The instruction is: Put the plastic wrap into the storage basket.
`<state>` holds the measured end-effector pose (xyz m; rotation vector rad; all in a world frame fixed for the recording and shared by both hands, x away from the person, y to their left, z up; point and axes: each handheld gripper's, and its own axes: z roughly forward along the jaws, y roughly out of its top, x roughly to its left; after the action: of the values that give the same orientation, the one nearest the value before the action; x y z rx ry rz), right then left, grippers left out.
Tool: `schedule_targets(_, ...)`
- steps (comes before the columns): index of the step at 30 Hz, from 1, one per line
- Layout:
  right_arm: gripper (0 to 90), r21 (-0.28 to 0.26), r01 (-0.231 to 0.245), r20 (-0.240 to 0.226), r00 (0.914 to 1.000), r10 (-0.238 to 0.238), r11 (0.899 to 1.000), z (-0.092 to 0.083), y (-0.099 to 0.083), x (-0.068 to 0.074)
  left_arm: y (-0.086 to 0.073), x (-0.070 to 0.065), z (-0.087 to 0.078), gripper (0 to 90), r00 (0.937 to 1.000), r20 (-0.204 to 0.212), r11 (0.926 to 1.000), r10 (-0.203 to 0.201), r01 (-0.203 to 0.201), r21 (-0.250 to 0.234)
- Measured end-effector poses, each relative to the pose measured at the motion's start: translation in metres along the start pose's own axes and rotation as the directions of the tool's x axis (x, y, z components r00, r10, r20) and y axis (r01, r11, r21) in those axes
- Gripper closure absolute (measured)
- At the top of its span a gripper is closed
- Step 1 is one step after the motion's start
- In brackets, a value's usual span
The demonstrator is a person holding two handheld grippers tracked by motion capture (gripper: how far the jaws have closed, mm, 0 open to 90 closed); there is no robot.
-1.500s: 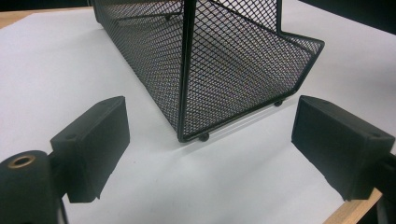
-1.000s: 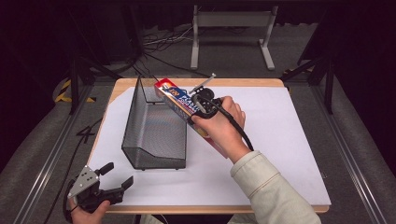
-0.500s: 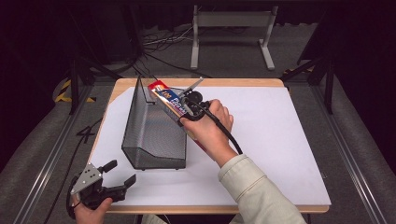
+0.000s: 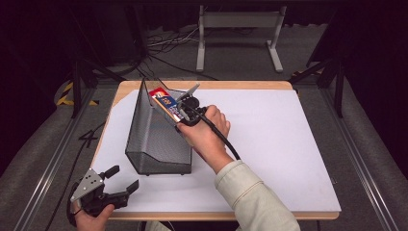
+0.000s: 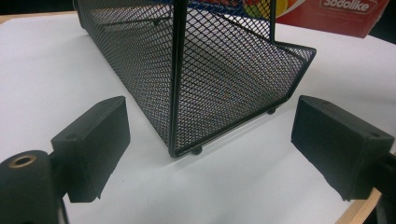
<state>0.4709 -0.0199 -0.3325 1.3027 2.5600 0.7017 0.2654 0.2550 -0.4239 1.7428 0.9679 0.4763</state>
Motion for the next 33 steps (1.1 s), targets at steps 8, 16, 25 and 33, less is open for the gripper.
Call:
schedule_targets(8,40.4,0.036,0.007,0.002,1.0000,-0.007,0.999,0.011,0.007,0.006,-0.001,-0.001,-0.001,12.3,1.0000,-0.002,1.0000,-0.004,0.004,-0.003)
schedule_targets(16,40.3,0.063,-0.009,0.011,0.9999,0.009,0.998,0.022,0.011,0.012,0.000,-0.002,-0.001,12.7,1.0000,0.002,1.0000,0.000,0.000,-0.005)
schedule_targets(25,40.1,0.079,-0.033,0.041,0.9987,0.030,0.996,0.027,0.017,0.016,0.000,-0.002,-0.002,12.7,1.0000,0.001,1.0000,-0.001,0.001,-0.009)
schedule_targets(33,39.9,0.116,-0.042,0.068,0.9971,0.034,0.992,0.031,0.020,0.021,0.000,-0.002,-0.002,12.7,1.0000,0.000,0.9999,-0.005,0.005,-0.009)
